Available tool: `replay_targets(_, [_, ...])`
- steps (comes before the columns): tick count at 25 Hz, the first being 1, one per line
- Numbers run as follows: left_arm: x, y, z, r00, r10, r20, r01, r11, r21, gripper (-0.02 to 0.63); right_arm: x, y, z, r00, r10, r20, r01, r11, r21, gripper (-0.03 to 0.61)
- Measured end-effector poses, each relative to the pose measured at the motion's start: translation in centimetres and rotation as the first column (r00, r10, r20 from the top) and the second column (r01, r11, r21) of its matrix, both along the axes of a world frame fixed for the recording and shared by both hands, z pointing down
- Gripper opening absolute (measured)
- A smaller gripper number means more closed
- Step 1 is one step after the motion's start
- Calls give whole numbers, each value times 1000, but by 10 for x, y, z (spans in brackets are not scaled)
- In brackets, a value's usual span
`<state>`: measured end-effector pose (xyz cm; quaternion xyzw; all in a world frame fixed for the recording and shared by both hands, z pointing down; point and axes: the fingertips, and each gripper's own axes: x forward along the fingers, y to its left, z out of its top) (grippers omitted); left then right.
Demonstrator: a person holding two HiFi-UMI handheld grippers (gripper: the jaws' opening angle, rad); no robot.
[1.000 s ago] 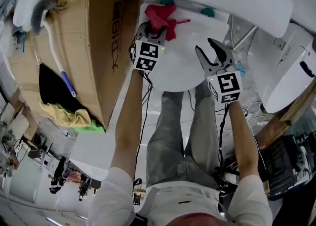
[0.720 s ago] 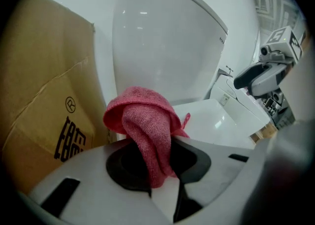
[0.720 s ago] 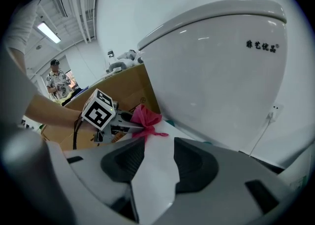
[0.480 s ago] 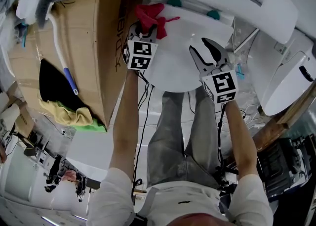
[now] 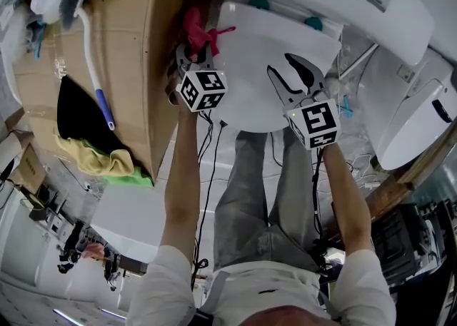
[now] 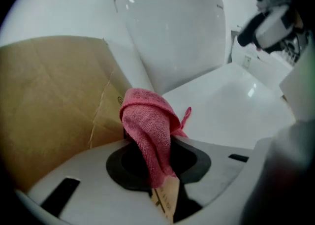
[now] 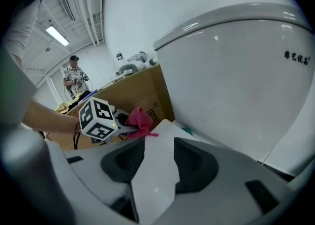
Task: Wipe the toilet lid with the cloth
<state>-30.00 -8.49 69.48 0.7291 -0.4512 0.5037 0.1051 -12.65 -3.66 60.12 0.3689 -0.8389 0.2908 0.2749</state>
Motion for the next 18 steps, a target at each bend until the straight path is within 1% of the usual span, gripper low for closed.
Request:
replay_targets(1, [-2, 3, 0, 999, 18, 38, -18, 1000, 7, 109, 2, 1, 0, 1000, -1, -2, 1, 1000, 0, 198])
replay_targets(2, [-1, 7, 1, 998, 30, 50, -30, 1000, 7, 109, 4, 2, 1, 1000, 0, -5, 0, 1000, 0, 198])
replay_targets(3, [2, 11, 3, 999, 36, 36, -36, 999, -1, 109, 6, 4, 1, 1000, 1, -7, -1, 1000, -1, 198])
replay_targets(6, [15, 25, 11, 997, 25, -77, -29, 998, -50, 109, 12, 10, 4, 1000, 4, -12, -4, 1000, -7, 198])
replay_targets(8, [24, 33, 16, 992, 30, -121, -38, 997, -72, 109, 16, 16, 7, 1000, 4, -13, -4, 1000, -13, 198])
replay_targets(12, [41, 46, 26, 988, 63, -143, -78, 992, -101, 109, 25, 25, 10, 1000, 8, -10, -8, 1000, -22, 198])
replay_targets(18, [53, 55, 29, 986, 54, -158, -71, 991, -110, 108, 45, 39, 15, 1000, 23, -5, -24, 999, -38, 198])
